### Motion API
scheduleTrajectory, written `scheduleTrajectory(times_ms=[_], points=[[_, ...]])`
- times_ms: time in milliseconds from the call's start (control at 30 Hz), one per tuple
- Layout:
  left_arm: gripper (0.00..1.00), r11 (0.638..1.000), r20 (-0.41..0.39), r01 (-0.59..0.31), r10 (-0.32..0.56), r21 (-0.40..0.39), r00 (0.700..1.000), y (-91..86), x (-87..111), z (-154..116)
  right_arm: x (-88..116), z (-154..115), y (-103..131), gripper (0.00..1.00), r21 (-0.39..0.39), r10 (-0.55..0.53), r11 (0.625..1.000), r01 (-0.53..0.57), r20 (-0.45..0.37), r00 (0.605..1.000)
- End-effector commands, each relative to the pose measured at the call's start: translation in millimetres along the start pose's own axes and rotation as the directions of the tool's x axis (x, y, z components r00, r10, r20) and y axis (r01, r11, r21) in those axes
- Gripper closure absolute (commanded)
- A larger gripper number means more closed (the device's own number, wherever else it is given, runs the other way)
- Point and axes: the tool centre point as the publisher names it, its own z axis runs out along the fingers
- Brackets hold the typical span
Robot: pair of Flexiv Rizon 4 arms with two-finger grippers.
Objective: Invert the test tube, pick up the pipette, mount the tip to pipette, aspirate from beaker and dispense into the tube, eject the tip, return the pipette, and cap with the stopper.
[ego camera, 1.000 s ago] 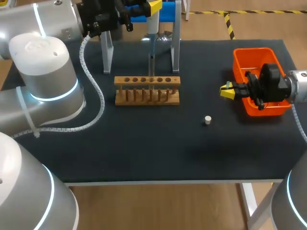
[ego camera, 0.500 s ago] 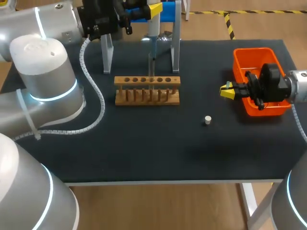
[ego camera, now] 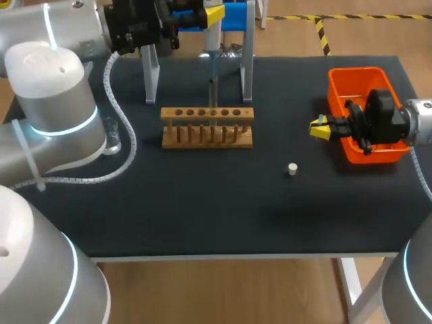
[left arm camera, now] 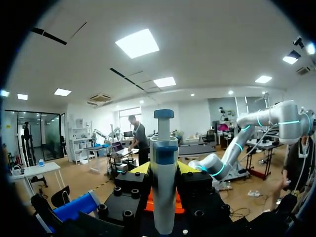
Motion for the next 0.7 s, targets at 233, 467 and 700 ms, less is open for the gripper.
scheduleTrajectory(times_ms=[233,467,700], points=[[1.00,1.000,-0.007,-0.003,0.003,0.004,1.000,-0.4,-0.4,-0.8,0.9,0.1,0.3,1.00,0.002,0.000,1.000,0.000,0.002,1.000],[1.00,1.000,-0.003,0.000,0.000,-0.005,1.000,-0.6,-0.2,-0.9,0.9,0.1,0.3,1.00,0.002,0.000,1.000,0.000,0.002,1.000],[1.00,1.000,-0.003,0.000,0.000,-0.005,1.000,-0.6,-0.2,-0.9,0.9,0.1,0.3,1.00,0.002,0.000,1.000,0.000,0.002,1.000]])
